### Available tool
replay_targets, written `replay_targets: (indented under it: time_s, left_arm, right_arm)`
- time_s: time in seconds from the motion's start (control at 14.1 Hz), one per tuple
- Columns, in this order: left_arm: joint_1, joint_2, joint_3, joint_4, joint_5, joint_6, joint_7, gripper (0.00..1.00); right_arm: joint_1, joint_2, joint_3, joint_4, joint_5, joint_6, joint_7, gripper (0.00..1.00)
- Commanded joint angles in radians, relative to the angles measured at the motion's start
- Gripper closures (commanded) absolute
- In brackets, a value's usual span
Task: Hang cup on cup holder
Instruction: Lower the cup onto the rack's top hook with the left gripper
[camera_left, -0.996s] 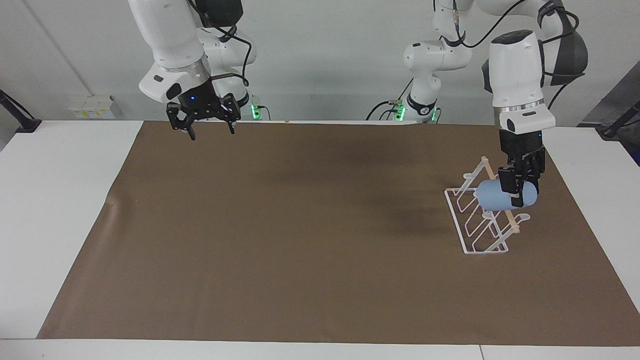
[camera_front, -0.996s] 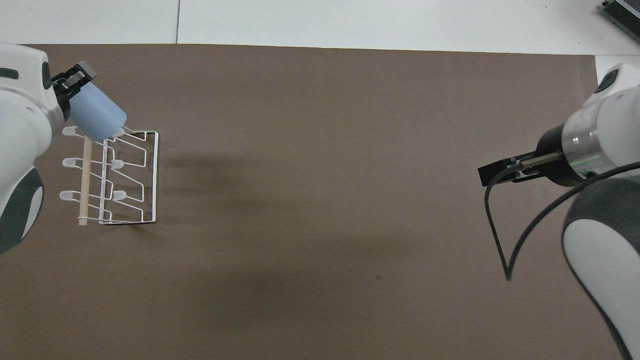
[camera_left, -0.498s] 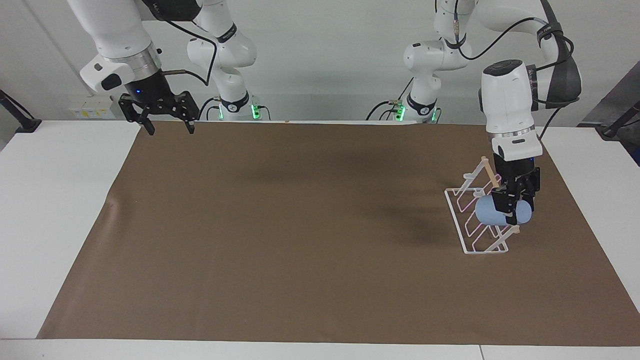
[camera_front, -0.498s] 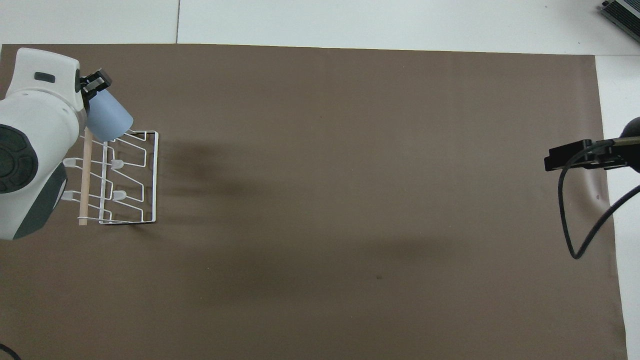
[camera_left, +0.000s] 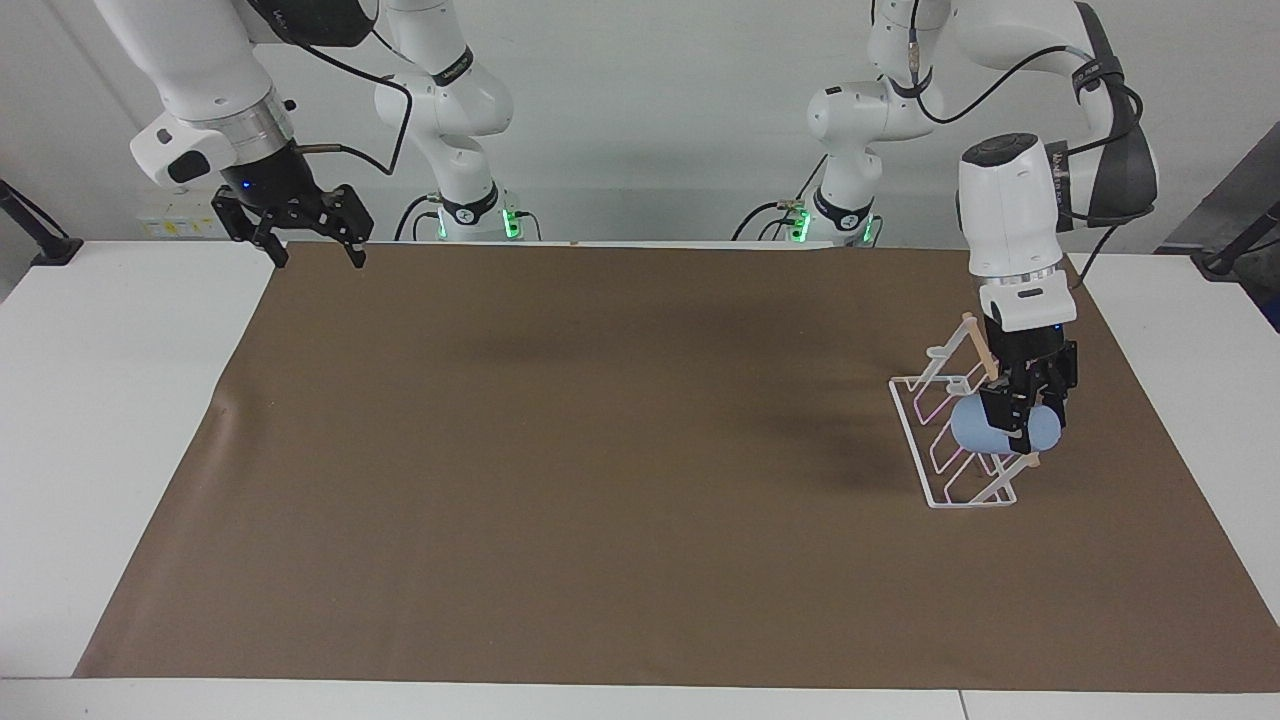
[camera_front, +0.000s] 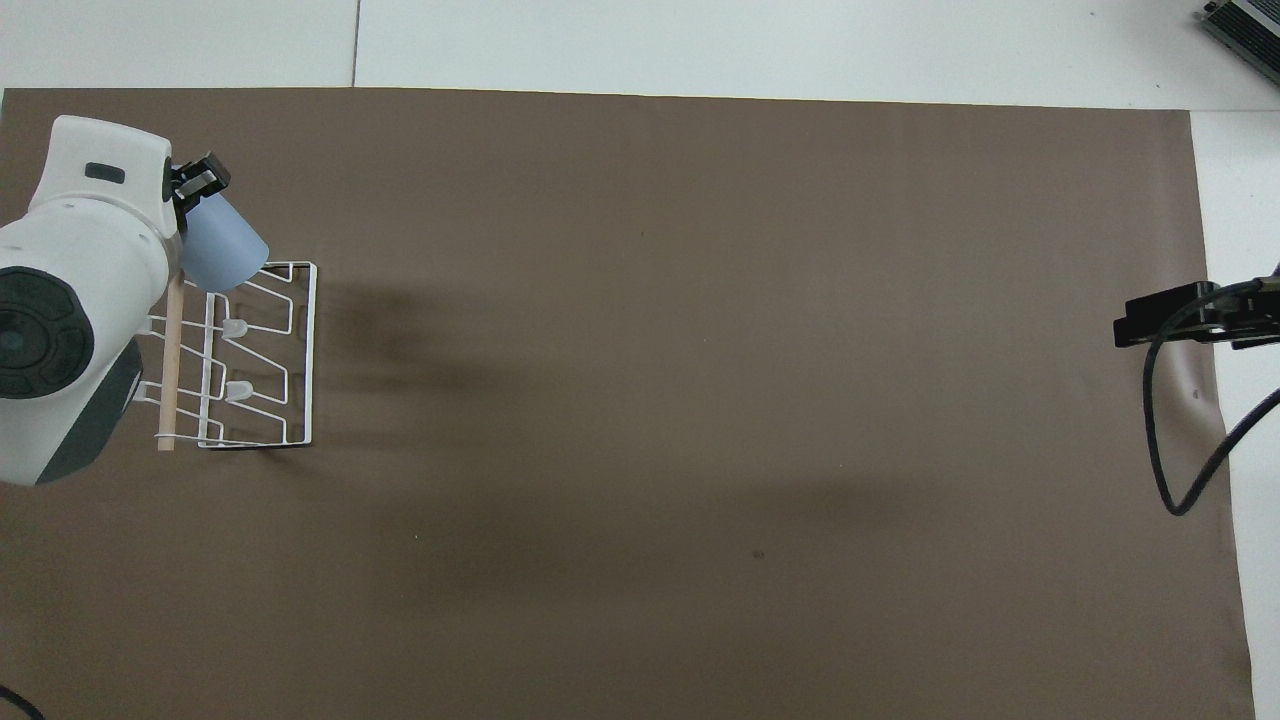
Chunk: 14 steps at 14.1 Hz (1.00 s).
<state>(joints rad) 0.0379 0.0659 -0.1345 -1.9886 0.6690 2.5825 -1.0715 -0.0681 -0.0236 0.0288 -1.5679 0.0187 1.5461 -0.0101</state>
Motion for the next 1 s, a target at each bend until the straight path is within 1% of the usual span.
replay_targets:
  time_s: [0.0,0.28,0.57,0.64,0.71,0.78,0.92]
  left_arm:
    - [0.011,-0.02,-0.004,-0.039,0.032,0.036,-0.028,1.0]
    - [0.023,-0.026,-0.004,-0.062,0.035,0.061,-0.031,1.0]
    - [0.023,-0.035,-0.004,-0.082,0.035,0.062,-0.031,1.0]
    - [0.025,-0.035,-0.004,-0.085,0.035,0.064,-0.031,0.88]
    - [0.025,-0.035,-0.004,-0.085,0.037,0.065,-0.031,0.74]
    - [0.025,-0.035,-0.004,-0.085,0.037,0.065,-0.033,0.55]
    - [0.023,-0.035,-0.005,-0.085,0.037,0.064,-0.031,0.25]
  right_arm:
    - [-0.013,-0.015,0.011,-0.014,0.004,-0.009,0.013,0.0]
    - [-0.005,-0.044,0.014,-0.014,0.004,-0.011,0.013,0.0]
    - [-0.007,-0.045,0.014,-0.014,0.006,-0.011,0.013,0.0]
    - [-0.007,-0.045,0.013,-0.014,0.006,-0.011,0.013,0.0]
    - [-0.006,-0.045,0.014,-0.014,0.006,-0.011,0.013,0.0]
    - [-0.007,-0.045,0.013,-0.014,0.006,-0.011,0.013,0.0]
    - [-0.007,-0.045,0.014,-0.014,0.006,-0.011,0.013,0.0]
